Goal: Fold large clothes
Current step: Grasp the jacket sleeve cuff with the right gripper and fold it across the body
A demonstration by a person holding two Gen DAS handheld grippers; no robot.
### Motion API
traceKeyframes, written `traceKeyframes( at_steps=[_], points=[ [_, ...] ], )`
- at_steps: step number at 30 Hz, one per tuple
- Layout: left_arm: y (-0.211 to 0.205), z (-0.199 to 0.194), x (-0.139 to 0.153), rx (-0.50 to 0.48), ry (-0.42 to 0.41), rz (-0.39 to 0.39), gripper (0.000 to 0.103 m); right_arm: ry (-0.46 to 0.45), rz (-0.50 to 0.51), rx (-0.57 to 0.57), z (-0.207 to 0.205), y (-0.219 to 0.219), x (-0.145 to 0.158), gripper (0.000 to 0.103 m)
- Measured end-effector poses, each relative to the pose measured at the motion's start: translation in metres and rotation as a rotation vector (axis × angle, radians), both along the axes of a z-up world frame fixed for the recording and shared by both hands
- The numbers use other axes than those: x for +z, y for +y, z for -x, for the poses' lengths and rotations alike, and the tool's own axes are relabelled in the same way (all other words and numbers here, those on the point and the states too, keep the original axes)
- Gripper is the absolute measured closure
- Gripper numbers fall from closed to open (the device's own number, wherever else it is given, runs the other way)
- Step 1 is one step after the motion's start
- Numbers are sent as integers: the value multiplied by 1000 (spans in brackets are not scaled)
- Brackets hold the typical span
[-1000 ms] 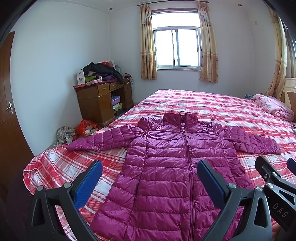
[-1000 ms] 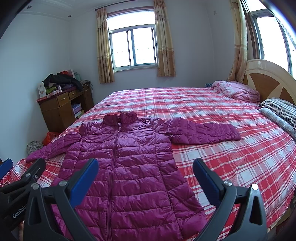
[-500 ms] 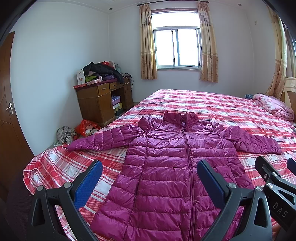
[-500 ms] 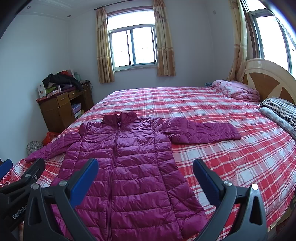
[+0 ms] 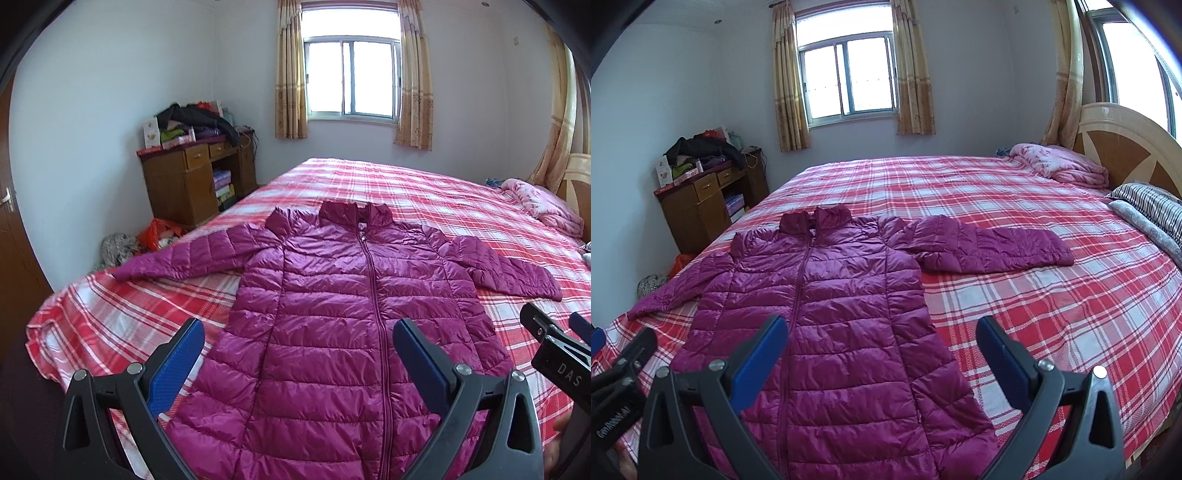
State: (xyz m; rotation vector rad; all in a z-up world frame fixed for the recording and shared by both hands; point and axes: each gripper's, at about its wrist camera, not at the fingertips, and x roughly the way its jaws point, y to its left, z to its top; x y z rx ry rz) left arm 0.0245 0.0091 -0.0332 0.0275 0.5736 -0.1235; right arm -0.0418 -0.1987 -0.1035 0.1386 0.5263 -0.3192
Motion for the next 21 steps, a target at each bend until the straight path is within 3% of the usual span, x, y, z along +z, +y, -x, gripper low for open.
traceKeyframes(
  at_steps=[4,8,16,21],
  points=[
    [6,-27,-25,4,71,6,1,46,-59,-1,-13,-50,-23,0],
    [10,-60,-38,16,125,-15,1,73,-120,-137,-21,-128,-25,0],
    [11,-146,-31,105,44,-81,1,-27,-402,-475,-40,-316,-20,6],
    [9,-198,-44,140,27,-138,1,61,-446,-657,-65,-373,-52,11]
  ],
)
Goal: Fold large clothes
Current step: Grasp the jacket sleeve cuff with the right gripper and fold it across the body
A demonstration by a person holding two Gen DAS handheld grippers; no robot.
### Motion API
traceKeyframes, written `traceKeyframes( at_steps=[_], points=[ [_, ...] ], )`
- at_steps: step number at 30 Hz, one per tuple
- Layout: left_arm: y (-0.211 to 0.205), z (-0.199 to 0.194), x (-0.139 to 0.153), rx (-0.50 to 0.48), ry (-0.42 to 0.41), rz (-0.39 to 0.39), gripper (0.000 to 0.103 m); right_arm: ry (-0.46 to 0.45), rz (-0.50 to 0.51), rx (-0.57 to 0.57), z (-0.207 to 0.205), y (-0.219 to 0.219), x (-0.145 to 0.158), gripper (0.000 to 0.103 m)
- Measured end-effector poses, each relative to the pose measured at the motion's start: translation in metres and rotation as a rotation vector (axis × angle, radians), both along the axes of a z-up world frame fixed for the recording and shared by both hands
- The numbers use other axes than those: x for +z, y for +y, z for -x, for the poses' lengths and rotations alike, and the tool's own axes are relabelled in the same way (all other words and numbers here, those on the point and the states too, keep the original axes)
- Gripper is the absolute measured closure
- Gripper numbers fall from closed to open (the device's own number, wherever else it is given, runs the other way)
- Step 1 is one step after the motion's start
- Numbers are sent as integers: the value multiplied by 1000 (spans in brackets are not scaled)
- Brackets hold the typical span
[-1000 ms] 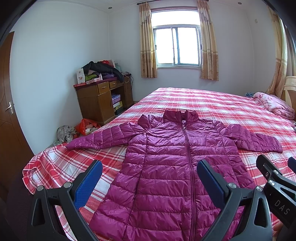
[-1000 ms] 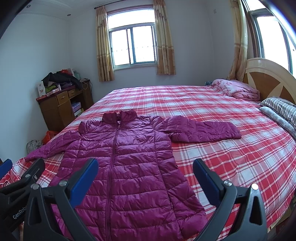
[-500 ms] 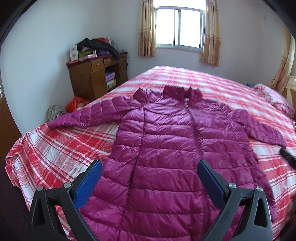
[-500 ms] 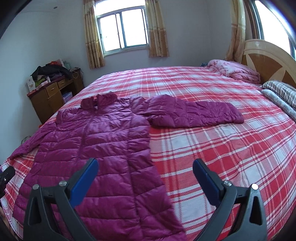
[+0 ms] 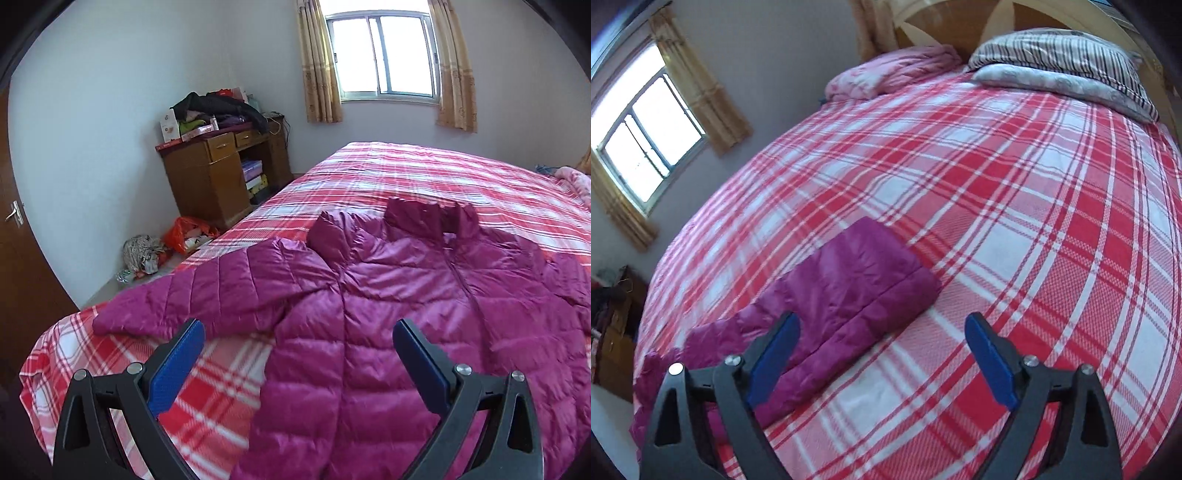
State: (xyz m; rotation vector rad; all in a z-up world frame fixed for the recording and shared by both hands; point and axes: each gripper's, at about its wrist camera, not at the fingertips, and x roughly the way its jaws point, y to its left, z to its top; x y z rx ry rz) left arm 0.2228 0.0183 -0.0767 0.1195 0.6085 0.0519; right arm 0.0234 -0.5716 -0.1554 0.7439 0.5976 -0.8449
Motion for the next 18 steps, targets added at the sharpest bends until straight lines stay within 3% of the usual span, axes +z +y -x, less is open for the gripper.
traceKeyframes(
  at_steps=[4,6,7,8,9,12,14,16,18],
  points=[
    [7,-29,-19,39,33,10,1,15,-52,-27,-15,-20,-20,13],
    [12,-34,-29,52,36,37,1,52,-2,-29,-23,-18,-20,14],
    [13,-36,-34,59,35,47,1,72,21,-17,-27,-16,-20,19],
    [14,-38,-39,63,36,53,1,104,41,2,-33,-13,-22,36],
    [13,-38,-44,65,37,55,1,154,68,11,-38,-11,-23,45],
    [6,-40,-60,56,50,26,1,203,111,31,-45,-9,-25,61],
    [0,-43,-67,50,70,-6,1,221,126,57,-50,-8,-25,77],
    [-6,-43,-69,33,71,-20,1,248,154,84,-56,-3,-24,86],
    [-8,-40,-66,20,52,-27,1,274,200,92,-61,4,-17,89]
  ],
)
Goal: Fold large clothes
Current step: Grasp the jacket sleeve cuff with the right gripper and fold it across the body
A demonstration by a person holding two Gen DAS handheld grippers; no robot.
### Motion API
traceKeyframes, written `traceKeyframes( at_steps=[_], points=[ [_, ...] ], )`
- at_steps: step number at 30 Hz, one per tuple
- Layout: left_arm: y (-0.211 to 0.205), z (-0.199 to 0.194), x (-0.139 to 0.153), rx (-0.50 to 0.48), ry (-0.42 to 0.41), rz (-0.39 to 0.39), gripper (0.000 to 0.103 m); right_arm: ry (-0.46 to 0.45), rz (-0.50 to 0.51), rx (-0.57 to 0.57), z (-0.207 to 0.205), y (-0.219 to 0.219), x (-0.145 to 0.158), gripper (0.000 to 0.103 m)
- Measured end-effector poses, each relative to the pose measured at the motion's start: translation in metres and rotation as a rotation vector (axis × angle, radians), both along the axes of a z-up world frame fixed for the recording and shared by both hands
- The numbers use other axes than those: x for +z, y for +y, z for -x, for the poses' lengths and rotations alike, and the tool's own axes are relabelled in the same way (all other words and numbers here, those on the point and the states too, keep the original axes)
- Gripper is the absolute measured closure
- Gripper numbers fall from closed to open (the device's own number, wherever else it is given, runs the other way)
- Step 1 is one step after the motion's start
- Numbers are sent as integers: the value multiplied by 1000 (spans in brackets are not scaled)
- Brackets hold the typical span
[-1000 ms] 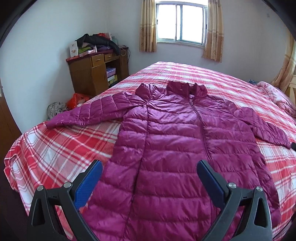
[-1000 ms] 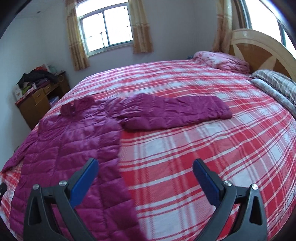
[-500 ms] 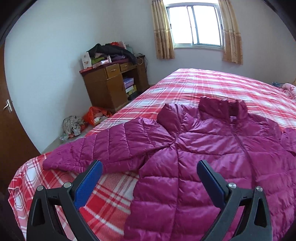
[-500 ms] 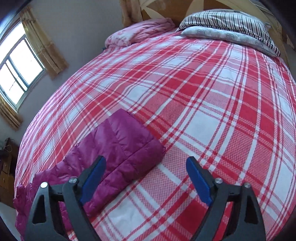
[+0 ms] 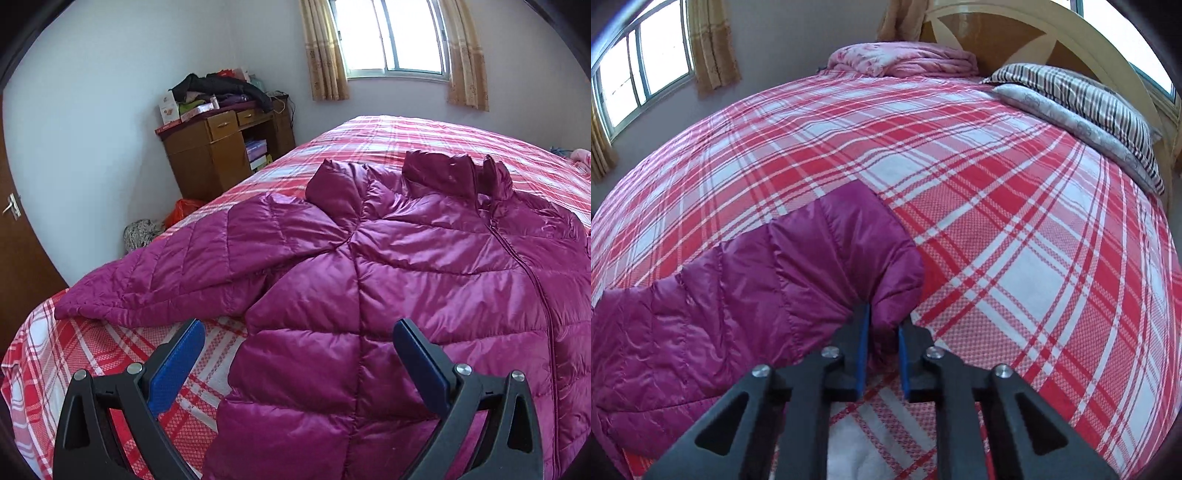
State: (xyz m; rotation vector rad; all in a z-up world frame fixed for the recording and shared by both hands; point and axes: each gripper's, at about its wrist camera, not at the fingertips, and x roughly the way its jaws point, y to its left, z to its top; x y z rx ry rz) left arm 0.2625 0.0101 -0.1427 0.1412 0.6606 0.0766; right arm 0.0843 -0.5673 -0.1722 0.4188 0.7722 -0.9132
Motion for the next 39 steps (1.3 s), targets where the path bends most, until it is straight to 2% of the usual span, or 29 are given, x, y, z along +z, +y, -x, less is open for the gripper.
traceKeyframes(
  at_steps=[6,12,16,20,23,29,36,38,39],
  points=[
    [13,10,21,-26,-24,86,1,-85,122,145,-9,52,62,89],
    [44,21,41,6,-91,140,1,-188,239,412,-38,160,130,89],
    [60,21,42,56,-117,168,1,-223,241,595,-73,242,144,89],
    [62,20,43,52,-142,149,1,-238,229,761,-104,320,132,89],
    [64,20,43,62,-158,150,1,-228,186,869,-129,373,110,89],
    [75,13,39,112,-132,172,1,-205,73,1049,-167,455,57,89],
    [83,6,32,133,-85,215,1,-162,-119,1178,-203,496,2,88],
    [83,5,31,133,-81,212,1,-158,-145,1185,-206,500,-5,76],
    [83,4,31,131,-78,211,1,-150,-188,1194,-208,500,-9,66]
  ],
)
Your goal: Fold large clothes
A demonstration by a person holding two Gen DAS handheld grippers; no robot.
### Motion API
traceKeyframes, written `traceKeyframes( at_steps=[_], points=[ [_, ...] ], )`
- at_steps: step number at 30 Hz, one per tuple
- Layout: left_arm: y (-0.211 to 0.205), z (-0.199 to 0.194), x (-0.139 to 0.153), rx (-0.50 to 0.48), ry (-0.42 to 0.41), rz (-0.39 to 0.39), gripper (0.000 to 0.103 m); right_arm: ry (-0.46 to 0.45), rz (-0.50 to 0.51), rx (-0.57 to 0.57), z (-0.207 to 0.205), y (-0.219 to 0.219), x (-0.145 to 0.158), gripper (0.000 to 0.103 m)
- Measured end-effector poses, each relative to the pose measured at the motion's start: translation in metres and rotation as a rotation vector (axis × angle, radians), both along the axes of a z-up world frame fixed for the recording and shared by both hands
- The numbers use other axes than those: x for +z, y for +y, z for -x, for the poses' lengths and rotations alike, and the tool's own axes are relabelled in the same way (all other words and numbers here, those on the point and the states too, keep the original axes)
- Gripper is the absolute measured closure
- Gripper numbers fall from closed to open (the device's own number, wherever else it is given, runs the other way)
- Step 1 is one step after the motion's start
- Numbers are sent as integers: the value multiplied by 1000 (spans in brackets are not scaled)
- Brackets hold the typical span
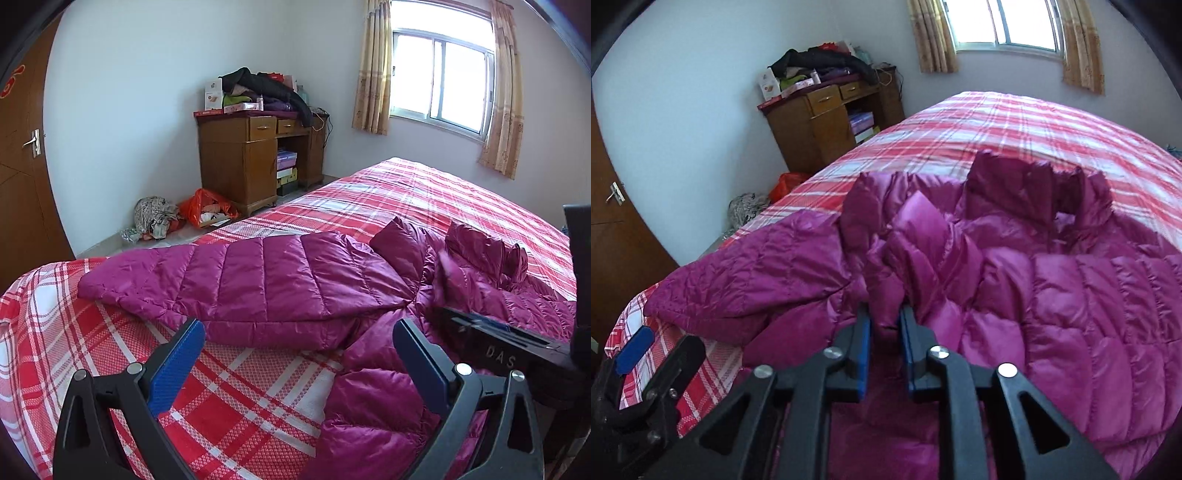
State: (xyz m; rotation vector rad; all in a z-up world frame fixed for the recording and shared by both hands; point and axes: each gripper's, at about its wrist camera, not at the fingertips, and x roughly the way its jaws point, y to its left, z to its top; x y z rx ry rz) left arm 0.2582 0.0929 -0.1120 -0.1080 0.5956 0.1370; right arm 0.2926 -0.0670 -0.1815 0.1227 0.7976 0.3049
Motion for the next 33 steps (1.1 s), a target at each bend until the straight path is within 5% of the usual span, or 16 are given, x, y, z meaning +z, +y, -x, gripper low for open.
traceKeyframes(
  at_steps=[1,2,6,8,11,13,17,20,22,28,33],
  points=[
    [0,0,-1,-2,1,2,1,24,-35,14,0,-2,-1,38],
    [1,0,-1,-1,3,6,1,27,-66,15,2,-4,1,26],
    [0,-1,-3,-8,14,4,1,-73,-119,25,28,-28,34,32],
    [-2,-1,-3,-18,14,-2,1,-112,-97,-13,42,-52,52,51],
    [-10,-1,-3,-36,4,-24,1,-125,3,-138,52,-100,62,62],
    [-16,1,-3,-52,-4,-43,1,-119,73,-240,58,-134,60,64],
    [-29,4,-4,-89,-10,-87,1,-19,55,-383,62,-194,27,64],
    [-41,4,-3,-135,18,-99,1,83,28,-343,57,-202,-4,64],
    [-50,6,2,-162,20,-100,1,66,44,-337,60,-197,-12,64],
    [-90,-13,34,-212,-9,-130,1,18,76,-320,63,-197,16,63],
    [-124,-65,36,-142,47,-140,1,-43,61,-493,44,-236,43,63]
  ],
)
